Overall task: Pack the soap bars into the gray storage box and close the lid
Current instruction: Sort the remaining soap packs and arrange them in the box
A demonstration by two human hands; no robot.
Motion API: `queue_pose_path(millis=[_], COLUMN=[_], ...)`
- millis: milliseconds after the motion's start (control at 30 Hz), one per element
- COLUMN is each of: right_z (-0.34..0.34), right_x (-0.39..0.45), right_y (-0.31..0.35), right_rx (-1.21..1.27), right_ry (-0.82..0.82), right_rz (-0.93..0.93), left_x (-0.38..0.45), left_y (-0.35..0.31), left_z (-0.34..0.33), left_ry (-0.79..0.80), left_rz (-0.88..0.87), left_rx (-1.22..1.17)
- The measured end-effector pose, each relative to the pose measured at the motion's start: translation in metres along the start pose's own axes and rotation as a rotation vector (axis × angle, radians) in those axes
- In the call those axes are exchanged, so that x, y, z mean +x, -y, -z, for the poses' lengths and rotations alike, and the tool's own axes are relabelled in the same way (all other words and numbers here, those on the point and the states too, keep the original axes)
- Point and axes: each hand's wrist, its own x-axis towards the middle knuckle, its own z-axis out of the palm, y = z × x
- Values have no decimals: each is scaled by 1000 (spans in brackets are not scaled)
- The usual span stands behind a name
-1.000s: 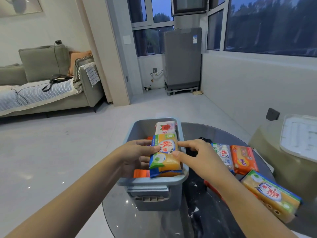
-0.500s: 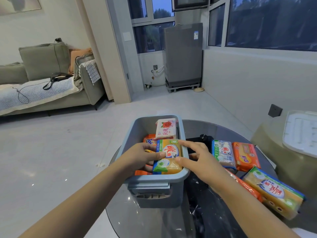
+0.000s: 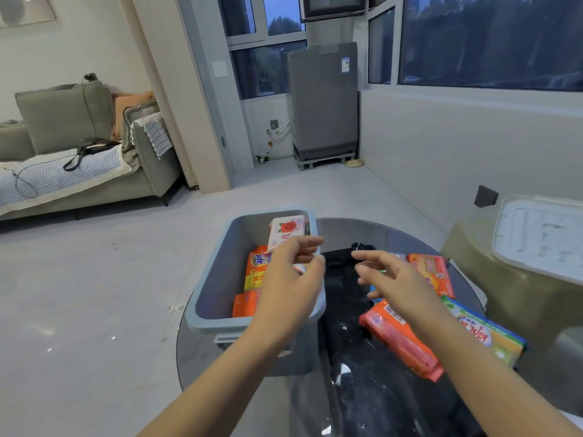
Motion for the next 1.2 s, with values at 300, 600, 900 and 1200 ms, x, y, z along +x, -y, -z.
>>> queue_pose_path(millis=[300, 600, 900, 1200], right_z=[54, 101, 123, 119], right_x=[10, 9, 11, 9], right_y=[-22, -49, -69, -70], right_rx=[-37, -696, -993, -840], right_ry=[-97, -48, 181, 227], right_rz=[-155, -273, -512, -490], left_x=[0, 22, 53, 63], left_y=[-1, 54, 82, 85], left_z=[-73, -139, -189, -201], left_ry=[188, 230, 256, 198], left_rz=[82, 317, 493, 527], left_rx=[-149, 29, 523, 488])
